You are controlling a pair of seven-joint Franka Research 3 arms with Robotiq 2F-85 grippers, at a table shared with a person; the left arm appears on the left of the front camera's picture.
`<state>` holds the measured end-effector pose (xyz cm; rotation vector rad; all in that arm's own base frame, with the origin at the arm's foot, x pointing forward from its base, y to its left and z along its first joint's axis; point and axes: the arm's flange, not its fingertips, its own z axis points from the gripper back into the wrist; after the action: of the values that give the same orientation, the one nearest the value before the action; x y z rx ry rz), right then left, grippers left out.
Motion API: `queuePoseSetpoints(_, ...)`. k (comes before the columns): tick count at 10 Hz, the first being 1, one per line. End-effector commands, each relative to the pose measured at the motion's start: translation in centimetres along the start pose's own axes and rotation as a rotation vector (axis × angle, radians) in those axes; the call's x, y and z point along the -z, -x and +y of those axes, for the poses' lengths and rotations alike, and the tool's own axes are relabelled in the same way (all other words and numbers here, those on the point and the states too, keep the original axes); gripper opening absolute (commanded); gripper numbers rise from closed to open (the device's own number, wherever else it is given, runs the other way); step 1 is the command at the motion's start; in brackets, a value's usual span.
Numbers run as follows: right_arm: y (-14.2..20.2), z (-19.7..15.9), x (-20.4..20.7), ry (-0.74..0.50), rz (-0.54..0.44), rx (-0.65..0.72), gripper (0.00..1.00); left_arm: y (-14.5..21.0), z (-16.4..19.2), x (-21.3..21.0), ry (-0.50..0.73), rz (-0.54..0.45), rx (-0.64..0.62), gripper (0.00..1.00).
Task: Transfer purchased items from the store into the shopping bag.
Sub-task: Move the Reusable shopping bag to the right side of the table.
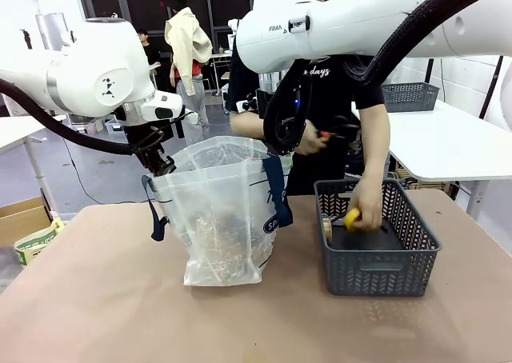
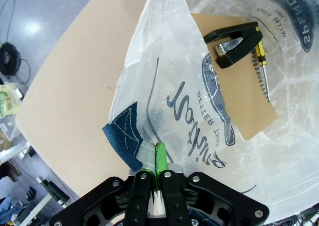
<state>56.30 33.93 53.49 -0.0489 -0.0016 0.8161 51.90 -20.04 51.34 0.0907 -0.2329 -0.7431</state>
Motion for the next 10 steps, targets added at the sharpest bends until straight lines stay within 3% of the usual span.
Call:
queuePoseSetpoints(1,0.06,-0.10,-0.02,-0.001,0.000,0.006,0.00,0.25,0.43,-0.69,-0.028,0.014,0.029,0.00)
queuePoseSetpoints(5,0.06,-0.10,-0.02,-0.001,0.000,0.006,0.00,0.08,-0.01,-0.53,0.015,0.013,0.067,0.00)
queuePoseSetpoints(6,0.06,-0.10,-0.02,-0.001,0.000,0.006,0.00,-0.01,-0.21,-0.27,-0.003,-0.001,0.018,0.00)
queuePoseSetpoints(10,0.06,-0.10,-0.02,-0.001,0.000,0.006,0.00,-0.01,-0.21,-0.27,-0.003,-0.001,0.018,0.00)
